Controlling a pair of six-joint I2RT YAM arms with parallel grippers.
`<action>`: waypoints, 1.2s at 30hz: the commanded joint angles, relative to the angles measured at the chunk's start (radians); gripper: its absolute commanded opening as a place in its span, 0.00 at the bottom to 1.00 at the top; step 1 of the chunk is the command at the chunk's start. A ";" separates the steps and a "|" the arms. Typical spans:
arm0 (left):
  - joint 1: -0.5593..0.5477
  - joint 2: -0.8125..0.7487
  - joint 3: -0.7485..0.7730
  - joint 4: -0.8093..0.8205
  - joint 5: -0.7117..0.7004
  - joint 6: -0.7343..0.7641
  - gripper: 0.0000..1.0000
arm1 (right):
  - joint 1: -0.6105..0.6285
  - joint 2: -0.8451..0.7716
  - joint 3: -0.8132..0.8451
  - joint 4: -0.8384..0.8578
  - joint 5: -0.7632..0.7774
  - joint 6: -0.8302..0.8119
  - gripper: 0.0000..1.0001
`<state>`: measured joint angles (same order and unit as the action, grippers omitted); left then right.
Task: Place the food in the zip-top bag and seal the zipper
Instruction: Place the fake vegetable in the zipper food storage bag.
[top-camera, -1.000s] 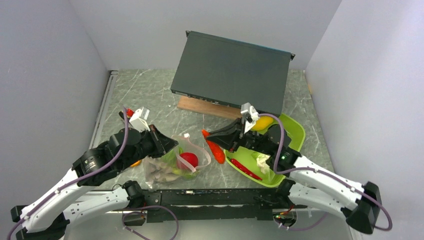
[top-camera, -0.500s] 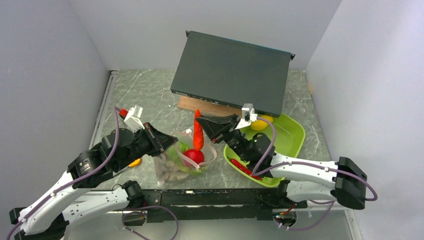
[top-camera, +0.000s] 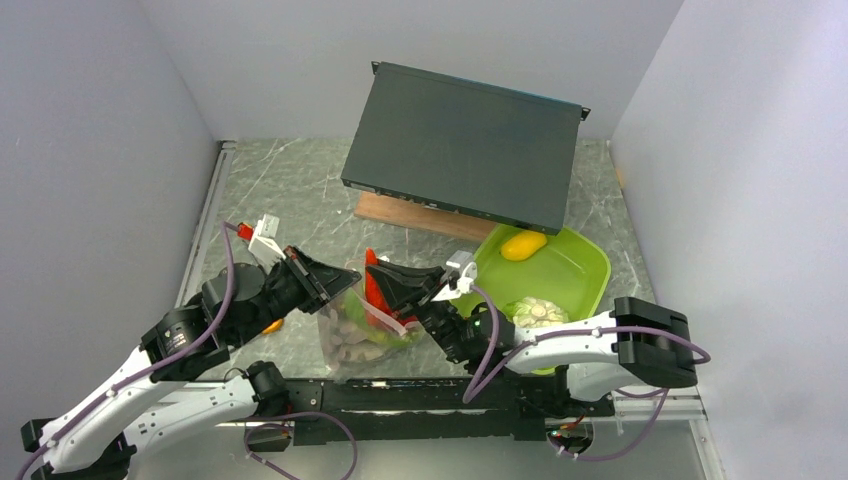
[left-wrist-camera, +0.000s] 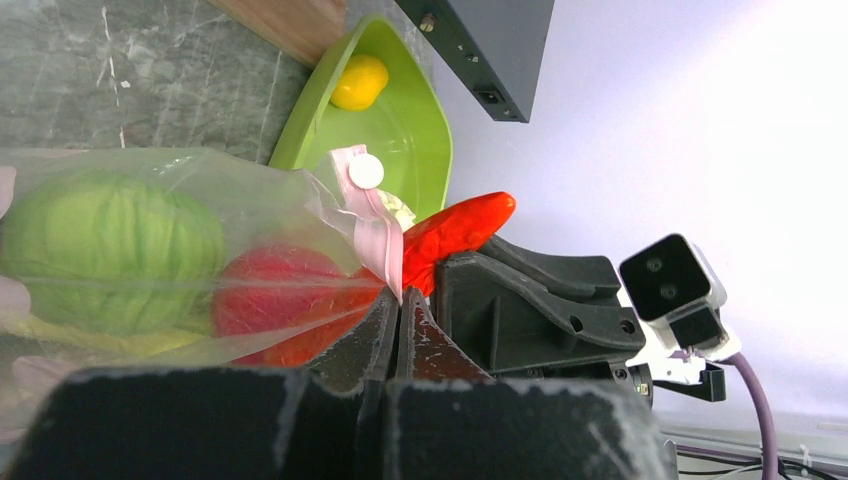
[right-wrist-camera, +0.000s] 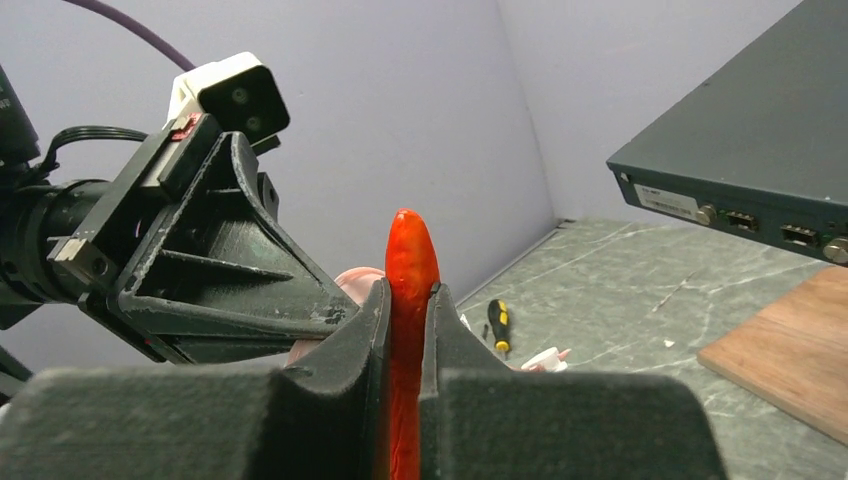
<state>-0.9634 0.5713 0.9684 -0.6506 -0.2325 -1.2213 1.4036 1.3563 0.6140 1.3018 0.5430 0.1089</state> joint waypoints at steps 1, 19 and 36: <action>0.003 -0.016 -0.002 0.143 0.006 -0.061 0.00 | 0.040 0.041 0.004 0.148 0.087 -0.129 0.10; 0.003 -0.037 0.011 0.087 -0.045 -0.028 0.00 | 0.067 -0.132 -0.136 -0.219 -0.028 0.058 0.25; 0.003 0.004 0.054 0.019 0.007 0.073 0.00 | 0.011 -0.327 0.053 -0.904 0.003 0.207 0.78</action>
<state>-0.9634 0.5503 0.9520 -0.6640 -0.2493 -1.1969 1.4532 1.0760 0.5083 0.7006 0.5014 0.2375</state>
